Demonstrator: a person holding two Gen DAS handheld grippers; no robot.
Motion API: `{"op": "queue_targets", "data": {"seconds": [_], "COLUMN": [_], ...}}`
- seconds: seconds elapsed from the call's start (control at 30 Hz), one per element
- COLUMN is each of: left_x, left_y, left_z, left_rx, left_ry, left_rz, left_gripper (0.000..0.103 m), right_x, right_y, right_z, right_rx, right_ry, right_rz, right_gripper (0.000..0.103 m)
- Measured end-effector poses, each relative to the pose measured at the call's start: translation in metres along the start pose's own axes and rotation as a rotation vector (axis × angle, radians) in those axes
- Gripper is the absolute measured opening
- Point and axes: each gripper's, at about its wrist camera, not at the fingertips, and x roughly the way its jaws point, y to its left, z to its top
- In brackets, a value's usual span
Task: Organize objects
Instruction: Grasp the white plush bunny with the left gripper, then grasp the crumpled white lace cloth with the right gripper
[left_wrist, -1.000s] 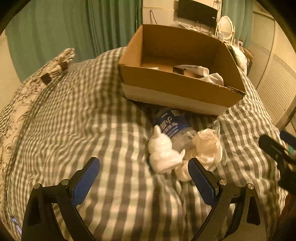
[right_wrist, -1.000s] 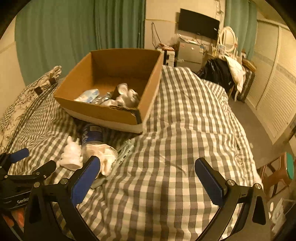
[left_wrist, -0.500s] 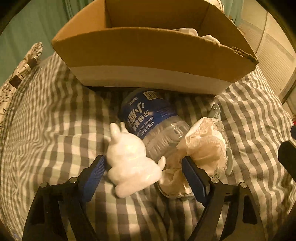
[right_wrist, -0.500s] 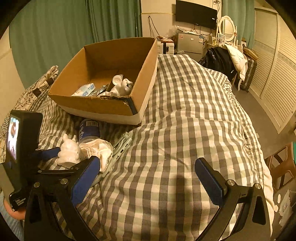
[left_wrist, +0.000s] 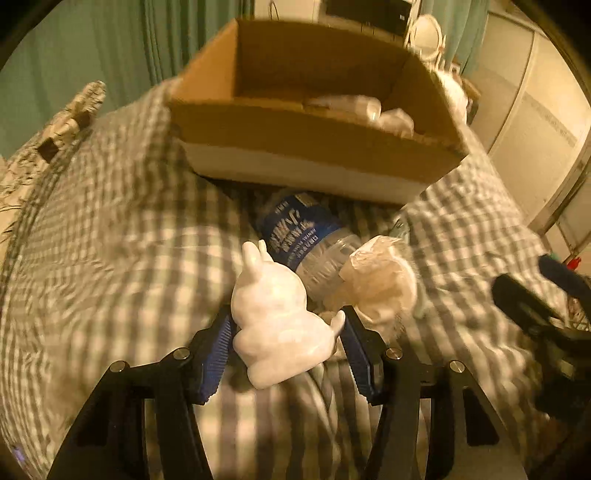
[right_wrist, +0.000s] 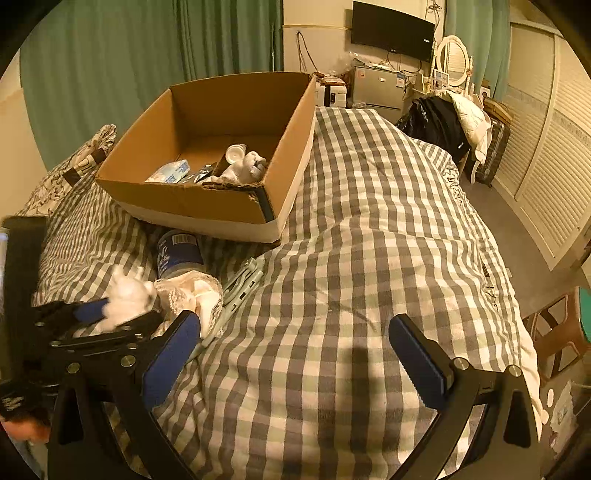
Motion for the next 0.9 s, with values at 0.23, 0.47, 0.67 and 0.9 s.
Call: {"op": "queue_targets", "data": {"seconds": [0.23, 0.47, 0.67, 0.9], "left_x": [-0.049, -0.062, -0.056, -0.057], "left_y": [0.035, 0.060, 0.074, 0.073], "left_z": [-0.004, -0.004, -0.008, -0.010], "left_rx": [-0.030, -0.058, -0.087, -0.090], "left_ry": [-0.084, -0.119, -0.110, -0.104], "left_rz": [0.032, 0.053, 0.049, 0.017], "left_gripper": [0.058, 0.058, 0.058, 0.058], "right_x": [-0.006, 0.021, 0.061, 0.073], "right_y": [0.028, 0.070, 0.091, 0.098], "right_z": [0.005, 0.009, 0.014, 0.006], "right_rx": [-0.078, -0.196, -0.232, -0.272], "right_ry": [0.013, 0.085, 0.175, 0.204], "right_rz": [0.054, 0.044, 0.003, -0.032], "right_gripper": [0.102, 0.102, 0.093, 0.034]}}
